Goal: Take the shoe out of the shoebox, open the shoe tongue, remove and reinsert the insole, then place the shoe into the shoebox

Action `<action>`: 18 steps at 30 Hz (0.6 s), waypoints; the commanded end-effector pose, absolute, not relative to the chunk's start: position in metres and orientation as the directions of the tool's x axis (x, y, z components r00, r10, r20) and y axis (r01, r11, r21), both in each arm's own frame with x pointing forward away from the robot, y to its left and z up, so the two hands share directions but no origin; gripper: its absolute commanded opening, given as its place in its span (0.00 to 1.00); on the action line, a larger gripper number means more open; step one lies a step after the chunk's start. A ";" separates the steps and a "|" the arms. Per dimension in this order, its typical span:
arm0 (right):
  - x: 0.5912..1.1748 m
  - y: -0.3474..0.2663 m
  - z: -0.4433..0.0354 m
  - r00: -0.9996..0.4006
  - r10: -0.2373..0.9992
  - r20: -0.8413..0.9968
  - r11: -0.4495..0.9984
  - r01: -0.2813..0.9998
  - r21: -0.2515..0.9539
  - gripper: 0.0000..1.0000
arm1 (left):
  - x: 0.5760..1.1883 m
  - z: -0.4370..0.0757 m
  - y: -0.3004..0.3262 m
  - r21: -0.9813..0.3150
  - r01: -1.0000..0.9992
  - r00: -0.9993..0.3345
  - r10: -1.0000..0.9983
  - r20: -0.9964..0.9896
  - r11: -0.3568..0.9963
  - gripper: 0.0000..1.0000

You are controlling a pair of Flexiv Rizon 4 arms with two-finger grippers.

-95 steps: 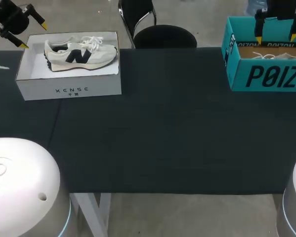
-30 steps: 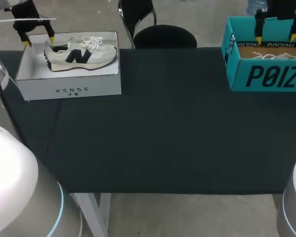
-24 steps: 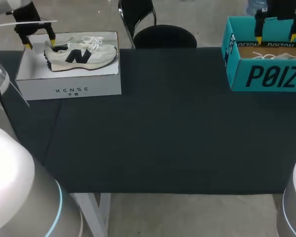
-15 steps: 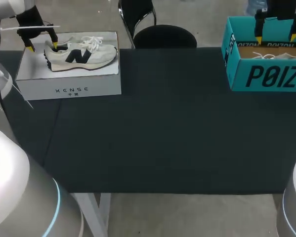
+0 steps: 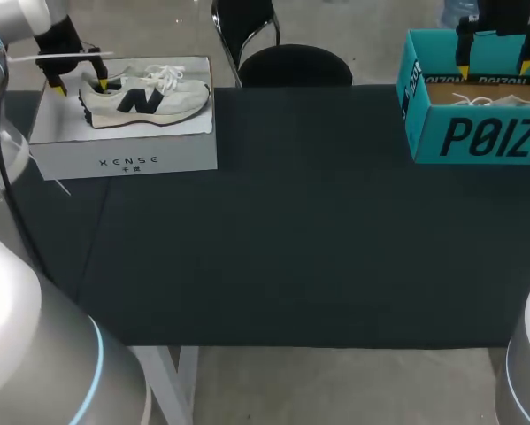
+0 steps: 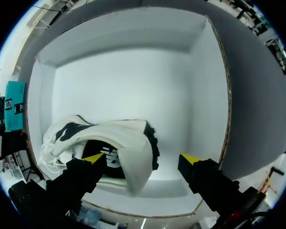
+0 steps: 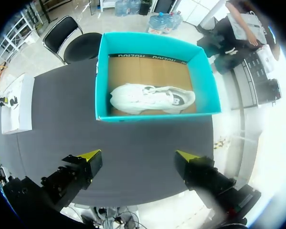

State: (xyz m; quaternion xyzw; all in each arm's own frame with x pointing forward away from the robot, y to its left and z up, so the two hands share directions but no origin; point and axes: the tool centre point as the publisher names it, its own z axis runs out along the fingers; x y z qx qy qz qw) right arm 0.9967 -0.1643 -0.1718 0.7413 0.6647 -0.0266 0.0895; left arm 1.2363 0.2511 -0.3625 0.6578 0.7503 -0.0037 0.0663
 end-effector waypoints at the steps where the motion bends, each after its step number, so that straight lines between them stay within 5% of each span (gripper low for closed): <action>1: 0.995 -0.165 -0.172 0.115 0.981 -0.158 -0.100 0.990 0.101 1.00 | 1.260 -0.372 0.251 0.041 0.991 -0.123 0.986 -0.111 0.128 0.89; 2: 0.995 -0.165 -0.172 0.115 0.981 -0.158 -0.100 0.990 0.101 1.00 | 1.260 -0.373 0.250 0.044 0.991 -0.122 0.986 -0.113 0.128 0.58; 6: 0.995 -0.165 -0.172 0.115 0.981 -0.158 -0.100 0.990 0.101 1.00 | 1.262 -0.373 0.247 0.047 0.990 -0.129 0.984 -0.119 0.135 0.15; 8: 0.995 -0.165 -0.172 0.115 0.981 -0.158 -0.100 0.990 0.101 1.00 | 1.262 -0.372 0.246 0.047 0.989 -0.132 0.984 -0.122 0.138 0.09; 13: 0.995 -0.165 -0.172 0.115 0.981 -0.158 -0.100 0.990 0.101 1.00 | 1.261 -0.371 0.246 0.051 0.990 -0.128 0.984 -0.124 0.135 0.18; 18: 0.995 -0.165 -0.172 0.115 0.981 -0.158 -0.100 0.990 0.101 1.00 | 1.260 -0.368 0.247 0.053 0.990 -0.126 0.985 -0.119 0.133 0.05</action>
